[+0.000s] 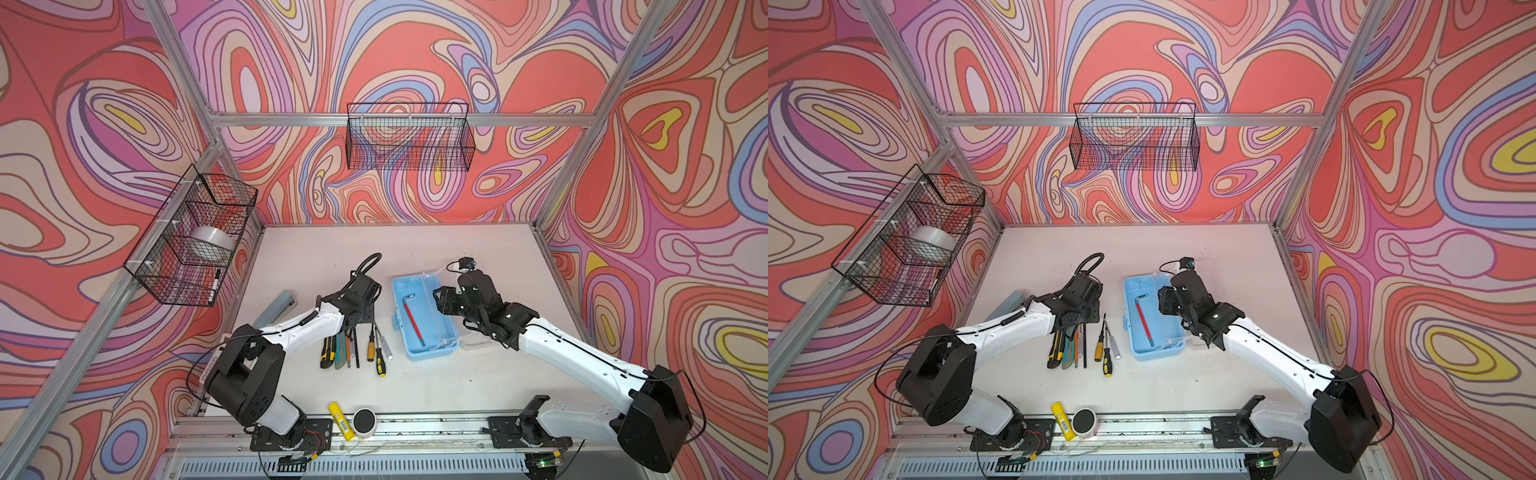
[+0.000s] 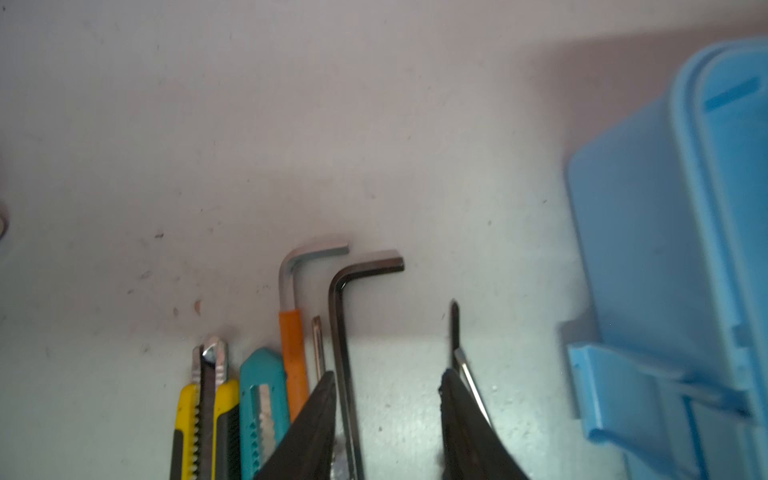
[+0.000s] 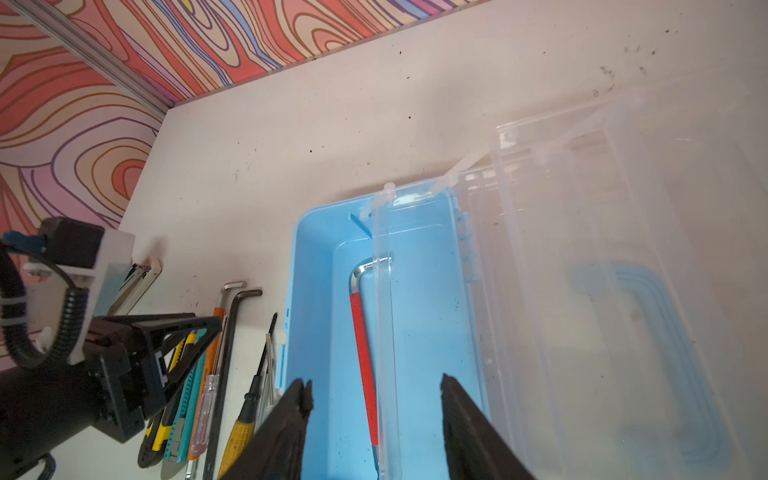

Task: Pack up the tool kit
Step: 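Move the left gripper back to the tools and grasp the black hex key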

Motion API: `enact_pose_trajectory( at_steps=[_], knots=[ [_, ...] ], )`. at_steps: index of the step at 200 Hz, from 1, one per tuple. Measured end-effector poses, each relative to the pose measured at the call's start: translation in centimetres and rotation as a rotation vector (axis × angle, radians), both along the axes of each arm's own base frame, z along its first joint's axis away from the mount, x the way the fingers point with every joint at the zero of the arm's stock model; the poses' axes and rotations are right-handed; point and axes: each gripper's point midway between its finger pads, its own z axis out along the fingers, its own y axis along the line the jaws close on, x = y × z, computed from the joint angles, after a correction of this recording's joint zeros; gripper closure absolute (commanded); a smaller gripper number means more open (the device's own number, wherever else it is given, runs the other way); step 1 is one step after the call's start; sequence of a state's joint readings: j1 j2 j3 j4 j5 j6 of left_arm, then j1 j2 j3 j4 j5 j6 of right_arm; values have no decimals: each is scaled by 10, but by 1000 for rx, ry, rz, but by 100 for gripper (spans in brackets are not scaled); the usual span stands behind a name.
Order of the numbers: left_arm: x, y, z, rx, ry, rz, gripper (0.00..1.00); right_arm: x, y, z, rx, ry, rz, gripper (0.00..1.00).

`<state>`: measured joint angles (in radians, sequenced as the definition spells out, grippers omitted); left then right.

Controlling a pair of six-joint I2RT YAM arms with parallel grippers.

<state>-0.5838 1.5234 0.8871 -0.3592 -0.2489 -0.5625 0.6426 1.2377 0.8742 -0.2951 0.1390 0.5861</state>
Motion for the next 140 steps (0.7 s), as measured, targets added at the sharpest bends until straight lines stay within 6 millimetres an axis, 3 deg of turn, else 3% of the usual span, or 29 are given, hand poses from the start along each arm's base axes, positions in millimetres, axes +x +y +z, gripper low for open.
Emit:
enact_pose_trajectory(
  at_steps=[37, 140],
  knots=[
    [-9, 11, -13, 27, 26, 27, 63, 1, 6, -13, -2, 36, 17, 50],
    [-7, 12, -33, 28, 55, 53, 81, 0, 7, -16, 3, 42, 18, 53]
  ],
)
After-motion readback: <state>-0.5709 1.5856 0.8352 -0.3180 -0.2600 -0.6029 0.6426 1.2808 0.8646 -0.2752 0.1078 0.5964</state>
